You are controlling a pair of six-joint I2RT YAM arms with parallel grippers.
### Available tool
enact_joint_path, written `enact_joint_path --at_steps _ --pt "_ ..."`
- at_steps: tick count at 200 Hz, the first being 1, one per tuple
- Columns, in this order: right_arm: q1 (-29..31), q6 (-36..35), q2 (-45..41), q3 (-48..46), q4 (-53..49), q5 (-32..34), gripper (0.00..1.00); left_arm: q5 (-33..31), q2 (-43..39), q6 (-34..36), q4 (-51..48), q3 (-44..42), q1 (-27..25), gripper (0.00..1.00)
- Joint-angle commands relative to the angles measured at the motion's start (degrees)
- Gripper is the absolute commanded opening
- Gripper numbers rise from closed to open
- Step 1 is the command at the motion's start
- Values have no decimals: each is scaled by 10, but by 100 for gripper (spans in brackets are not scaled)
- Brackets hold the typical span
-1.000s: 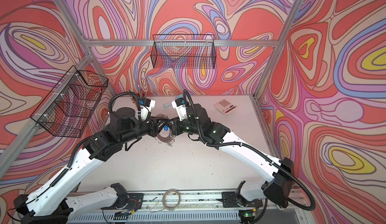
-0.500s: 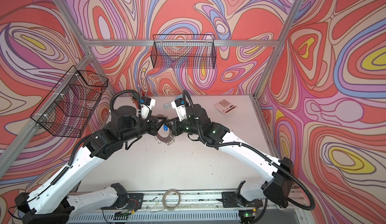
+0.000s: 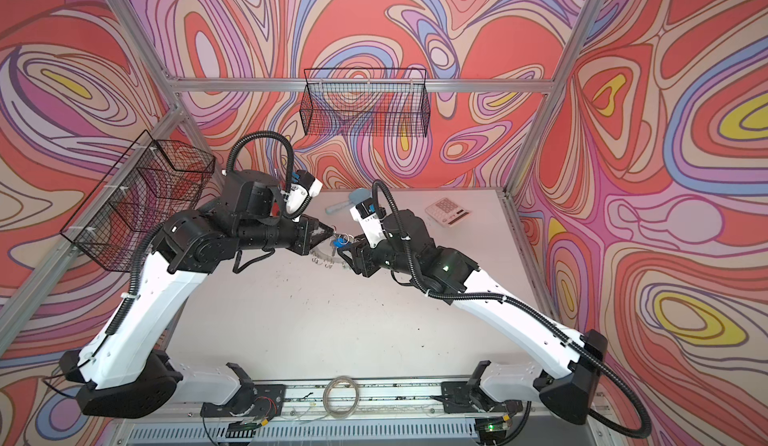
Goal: Put the keys on the keyring
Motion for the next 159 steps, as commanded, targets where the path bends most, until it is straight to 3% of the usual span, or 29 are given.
enact_joint_path --at_steps 1,71,108,137,159 --pt "0 -42 -27 19 -23 -38 67 -4 23 11 -74 48 -2 0" --pt "0 -77 25 60 -44 8 72 -20 124 0 -199 173 -12 0" --pt "0 -88 45 46 -10 32 72 3 138 -13 -198 185 -12 0" --pt "0 -101 63 44 6 37 70 25 158 -11 -221 206 -12 0" --pt "0 -109 74 45 2 43 61 25 172 -11 -247 226 -12 0"
